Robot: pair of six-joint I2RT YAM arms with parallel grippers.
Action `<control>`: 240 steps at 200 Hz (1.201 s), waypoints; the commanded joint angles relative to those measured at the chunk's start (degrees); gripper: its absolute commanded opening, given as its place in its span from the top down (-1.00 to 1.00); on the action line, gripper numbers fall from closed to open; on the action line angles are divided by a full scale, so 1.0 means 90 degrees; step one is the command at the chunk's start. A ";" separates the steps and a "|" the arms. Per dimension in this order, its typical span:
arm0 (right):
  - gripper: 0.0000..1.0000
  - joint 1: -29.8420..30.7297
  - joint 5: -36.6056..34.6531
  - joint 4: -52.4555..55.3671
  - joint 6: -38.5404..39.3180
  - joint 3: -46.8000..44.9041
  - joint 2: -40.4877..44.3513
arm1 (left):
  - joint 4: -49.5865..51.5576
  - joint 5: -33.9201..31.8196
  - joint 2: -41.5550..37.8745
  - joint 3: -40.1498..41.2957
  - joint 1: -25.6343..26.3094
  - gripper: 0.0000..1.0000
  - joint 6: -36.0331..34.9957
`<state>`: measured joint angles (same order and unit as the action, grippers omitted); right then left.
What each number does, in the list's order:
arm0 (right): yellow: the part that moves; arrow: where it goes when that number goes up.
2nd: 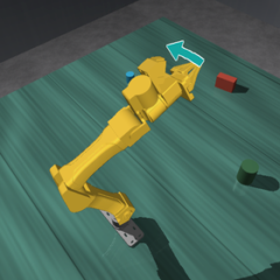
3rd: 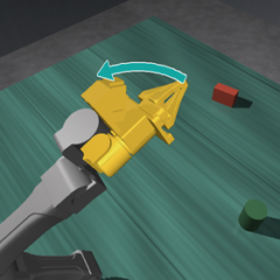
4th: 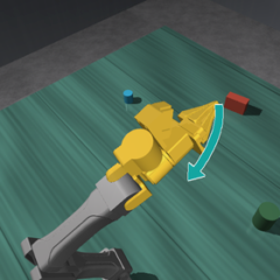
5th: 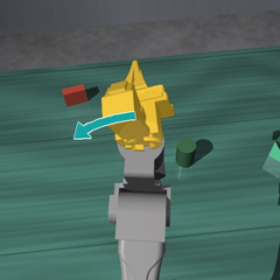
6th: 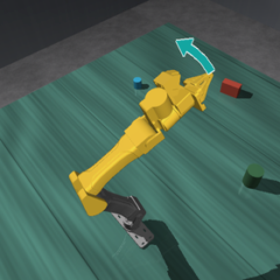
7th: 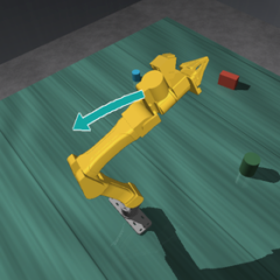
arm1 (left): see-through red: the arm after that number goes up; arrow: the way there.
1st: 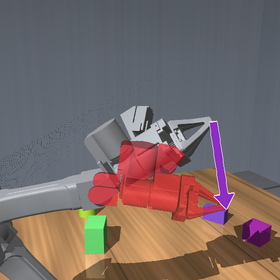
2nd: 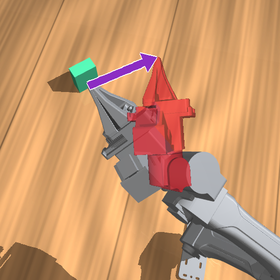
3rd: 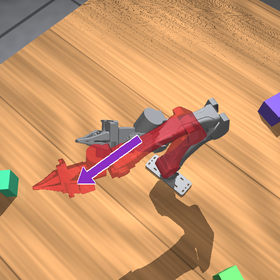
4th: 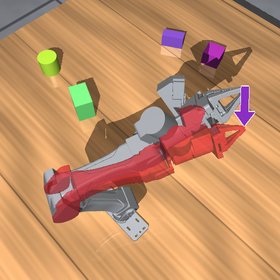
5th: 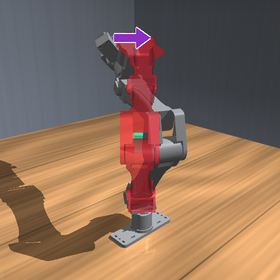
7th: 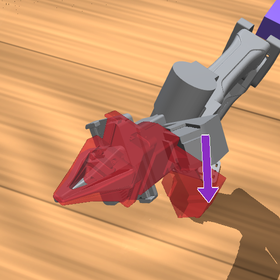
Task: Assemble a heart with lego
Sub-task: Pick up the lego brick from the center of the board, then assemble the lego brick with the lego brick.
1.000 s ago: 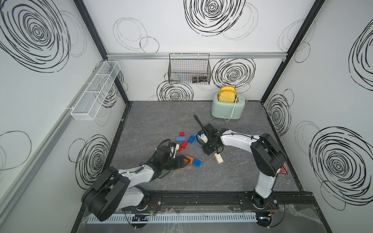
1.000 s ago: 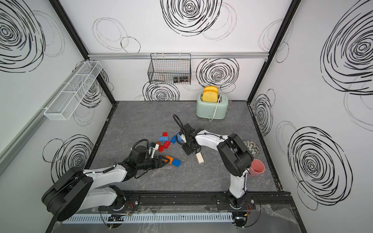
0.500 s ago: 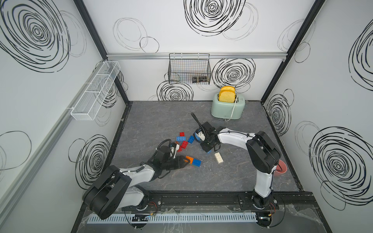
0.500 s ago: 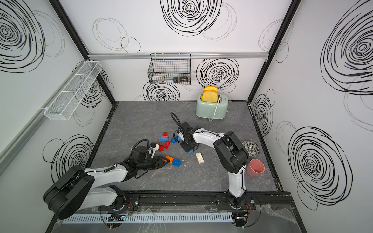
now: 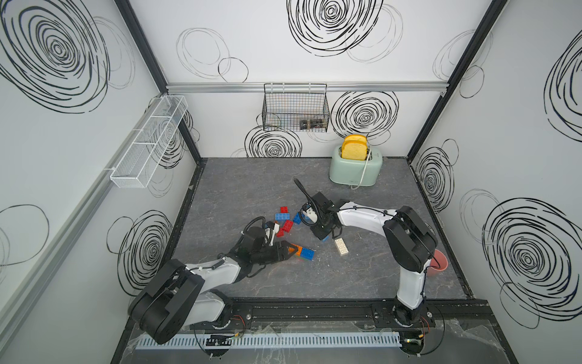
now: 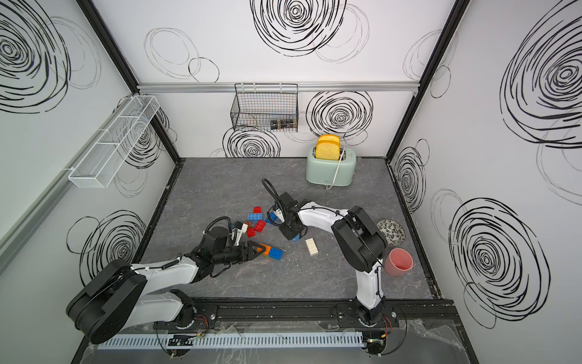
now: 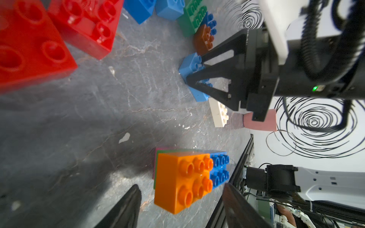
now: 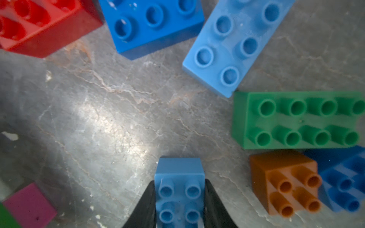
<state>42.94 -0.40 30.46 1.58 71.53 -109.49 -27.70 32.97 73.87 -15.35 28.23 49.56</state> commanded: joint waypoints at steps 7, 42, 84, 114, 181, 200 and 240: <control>0.31 0.0079 0.0010 0.0280 0.0097 0.0158 0.0343 | -0.0447 0.0134 0.0109 -0.0046 -0.0080 -0.41 0.0157; 0.34 0.0251 -0.0052 0.0369 0.0257 0.0100 0.0613 | -0.0333 0.0082 0.0383 -0.0229 -0.0007 -0.36 -0.0052; 0.35 0.0649 -0.0281 0.0582 0.0623 0.0086 0.0963 | 0.0263 -0.0297 0.0435 -0.0393 0.0184 -0.31 -0.0437; 0.36 0.0892 -0.0311 0.0860 0.0756 0.0102 0.1242 | 0.0418 -0.0396 0.0416 -0.0384 0.0237 -0.22 -0.0552; 0.35 0.1515 -0.0046 0.1269 0.0957 0.0051 0.1619 | 0.0408 -0.0508 0.0474 -0.0277 0.0272 -0.11 -0.0656; 0.35 0.1591 0.0136 0.1232 0.0957 -0.0034 0.1584 | 0.0391 -0.0538 0.0485 -0.0209 0.0273 -0.10 -0.0653; 0.35 0.1640 0.0530 0.1138 0.1023 -0.0115 0.1517 | 0.0242 -0.0538 0.0513 -0.0077 0.0281 -0.09 -0.0619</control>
<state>57.36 1.02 39.40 9.37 71.24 -95.39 -26.17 30.57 77.47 -17.67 30.41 44.51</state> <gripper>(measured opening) 0.344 0.548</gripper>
